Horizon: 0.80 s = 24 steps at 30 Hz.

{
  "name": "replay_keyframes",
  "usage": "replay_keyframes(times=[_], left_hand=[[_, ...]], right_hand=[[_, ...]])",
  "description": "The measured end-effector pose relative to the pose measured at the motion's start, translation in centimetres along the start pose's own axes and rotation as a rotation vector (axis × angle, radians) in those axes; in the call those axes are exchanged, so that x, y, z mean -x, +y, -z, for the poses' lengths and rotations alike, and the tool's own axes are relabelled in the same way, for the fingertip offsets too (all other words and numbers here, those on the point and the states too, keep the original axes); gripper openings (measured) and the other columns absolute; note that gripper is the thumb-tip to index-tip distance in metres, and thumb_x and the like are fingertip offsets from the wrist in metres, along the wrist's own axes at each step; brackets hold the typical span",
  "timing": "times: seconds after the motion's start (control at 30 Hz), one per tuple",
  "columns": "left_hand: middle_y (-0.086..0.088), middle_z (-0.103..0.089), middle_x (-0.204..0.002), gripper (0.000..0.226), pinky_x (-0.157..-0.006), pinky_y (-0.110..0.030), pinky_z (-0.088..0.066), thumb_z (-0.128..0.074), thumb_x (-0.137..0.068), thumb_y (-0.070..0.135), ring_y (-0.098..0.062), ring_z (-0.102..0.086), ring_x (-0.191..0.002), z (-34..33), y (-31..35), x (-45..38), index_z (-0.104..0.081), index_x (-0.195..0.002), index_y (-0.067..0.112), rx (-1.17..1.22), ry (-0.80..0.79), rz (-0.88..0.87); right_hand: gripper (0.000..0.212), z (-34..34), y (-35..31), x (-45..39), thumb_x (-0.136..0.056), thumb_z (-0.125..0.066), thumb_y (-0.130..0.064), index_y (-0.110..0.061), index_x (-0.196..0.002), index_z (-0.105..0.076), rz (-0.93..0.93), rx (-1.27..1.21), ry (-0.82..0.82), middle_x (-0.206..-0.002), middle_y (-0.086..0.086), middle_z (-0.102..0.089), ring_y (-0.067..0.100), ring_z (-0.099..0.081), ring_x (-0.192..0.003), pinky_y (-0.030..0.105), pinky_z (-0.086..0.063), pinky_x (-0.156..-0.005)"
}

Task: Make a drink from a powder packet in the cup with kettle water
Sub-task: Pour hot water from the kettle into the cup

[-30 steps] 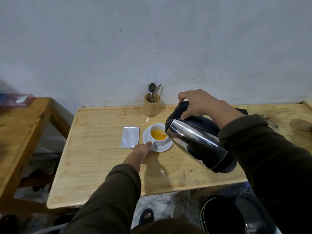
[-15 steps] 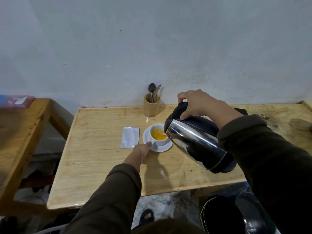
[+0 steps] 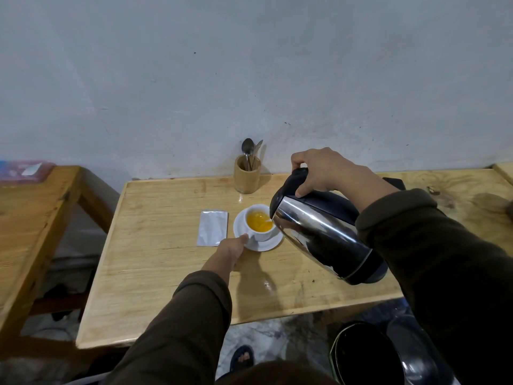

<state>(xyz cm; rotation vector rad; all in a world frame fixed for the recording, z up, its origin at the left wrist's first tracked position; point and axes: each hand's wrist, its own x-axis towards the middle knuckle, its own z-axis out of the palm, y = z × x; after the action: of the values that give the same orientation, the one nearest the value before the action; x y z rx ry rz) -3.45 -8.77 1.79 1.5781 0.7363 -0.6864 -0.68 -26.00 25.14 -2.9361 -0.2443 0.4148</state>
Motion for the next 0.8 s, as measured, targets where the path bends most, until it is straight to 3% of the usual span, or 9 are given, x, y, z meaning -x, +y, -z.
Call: replay_keyframes(times=[0.3,0.47,0.67,0.8], left_hand=[[-0.015,-0.050,-0.142,0.068,-0.111,-0.044,-0.038,-0.052,-0.091,0.048,-0.031,-0.047,-0.130,-0.2,-0.1,0.1,-0.042,-0.141,0.003,-0.060,0.012,-0.025],[-0.017,-0.042,-0.149,0.067,-0.116,-0.047,-0.032,-0.037,-0.097,0.050,-0.033,-0.040,-0.137,-1.4,-0.5,0.6,-0.037,-0.144,0.003,-0.059,0.065,-0.045],[-0.021,-0.040,-0.149,0.071,-0.116,-0.046,-0.031,-0.020,-0.099,0.051,-0.037,-0.039,-0.137,-4.4,-1.1,1.2,-0.037,-0.144,-0.001,-0.074,0.152,-0.075],[-0.021,-0.035,-0.153,0.061,-0.117,-0.039,-0.028,-0.023,-0.103,0.040,-0.036,-0.035,-0.140,-7.2,-1.7,2.4,-0.032,-0.147,0.000,-0.198,0.157,-0.089]], right_hand=[[0.036,-0.8,1.9,1.1,-0.070,-0.077,-0.026,-0.022,-0.098,-0.054,-0.027,-0.125,0.045,-0.097,0.004,-0.057,0.026,-0.052,-0.089,0.032,-0.042,-0.071],[0.034,-1.9,4.3,2.7,-0.071,-0.077,-0.027,-0.024,-0.094,-0.052,-0.024,-0.290,0.118,-0.093,0.003,-0.059,0.021,-0.051,-0.079,0.025,-0.037,-0.055],[0.037,-3.3,7.8,5.1,-0.070,-0.078,-0.030,-0.023,-0.096,-0.053,-0.045,-0.435,0.292,-0.098,0.001,-0.062,0.023,-0.057,-0.087,0.030,-0.043,-0.072],[0.037,-4.2,10.1,7.3,-0.072,-0.077,-0.028,-0.022,-0.100,-0.054,-0.090,-0.568,0.476,-0.098,-0.006,-0.060,0.016,-0.058,-0.089,0.030,-0.048,-0.074]])
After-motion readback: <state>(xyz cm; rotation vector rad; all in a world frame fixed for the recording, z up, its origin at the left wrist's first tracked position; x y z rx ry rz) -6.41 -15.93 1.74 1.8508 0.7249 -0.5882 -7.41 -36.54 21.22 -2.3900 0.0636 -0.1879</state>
